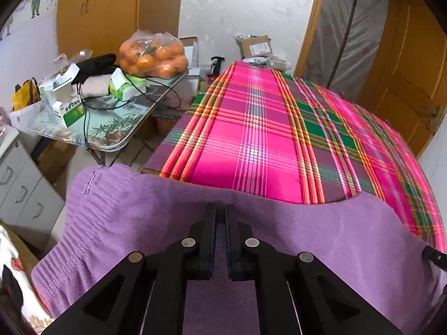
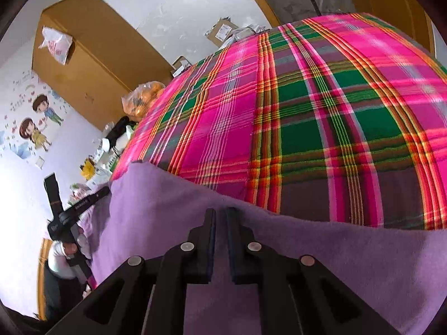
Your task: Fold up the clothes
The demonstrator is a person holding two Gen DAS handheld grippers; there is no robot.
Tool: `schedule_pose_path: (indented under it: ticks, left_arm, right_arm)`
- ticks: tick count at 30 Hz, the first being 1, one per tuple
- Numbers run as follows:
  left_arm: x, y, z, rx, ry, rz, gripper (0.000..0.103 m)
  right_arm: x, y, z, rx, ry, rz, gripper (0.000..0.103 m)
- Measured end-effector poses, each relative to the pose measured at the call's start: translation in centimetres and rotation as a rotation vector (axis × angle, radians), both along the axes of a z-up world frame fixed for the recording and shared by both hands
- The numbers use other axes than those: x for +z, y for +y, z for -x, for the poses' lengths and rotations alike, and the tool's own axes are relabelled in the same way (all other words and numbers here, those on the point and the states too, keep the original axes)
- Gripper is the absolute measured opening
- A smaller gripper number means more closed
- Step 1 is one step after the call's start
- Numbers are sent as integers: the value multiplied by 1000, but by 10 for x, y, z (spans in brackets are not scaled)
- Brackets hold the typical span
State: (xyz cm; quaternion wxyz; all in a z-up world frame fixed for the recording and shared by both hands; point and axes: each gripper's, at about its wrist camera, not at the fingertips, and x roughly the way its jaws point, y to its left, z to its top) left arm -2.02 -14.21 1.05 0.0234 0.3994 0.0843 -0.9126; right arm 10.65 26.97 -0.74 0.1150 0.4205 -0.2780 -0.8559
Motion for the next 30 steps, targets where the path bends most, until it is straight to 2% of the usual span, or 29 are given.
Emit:
schedule_pose_path:
  ticks: [4,6,8,9,13,14,16,18,19,23,25,30]
  left_arm:
    - [-5,-8,0,5,-9,-34,6]
    - [-5,-12,-2,8,-7,-51,6]
    - [-5,-15,-4,11,-5,-67,6]
    - [-5,-15,-4,12,-5,-69,6]
    - [-4,-10,-4,13,-9,-34,6]
    - [-3,-8,-5,14,-11,-30,6]
    - [-2,-3,-10,10,-15,-37,6]
    - [1,8,-18,-7,-8,-42,6]
    - [2,15,-22,-17,-5,-43,6]
    - [0,52,-40,-96,-12,-38,6]
    - [1,69,-49,-127,-11,-15,6]
    - [2,93,-70,-150,2,62,6]
  right_arm:
    - [-9,29,-8,-88,-12,124,7]
    - [-16,58,-20,-181,-21,194,7]
    - [-25,93,-40,-301,-32,259,0]
    - [-27,109,-52,-350,-23,291,0]
    - [-20,166,-104,-594,-5,226,0]
    - [-19,179,-119,-655,-2,218,3]
    - [-12,189,-138,-709,17,206,5]
    - [-2,181,-146,-681,53,185,7]
    - [1,170,-143,-629,60,181,7]
    - [3,104,-114,-330,63,191,8]
    - [0,69,-101,-193,62,197,8]
    - [-11,31,-97,-11,25,197,8]
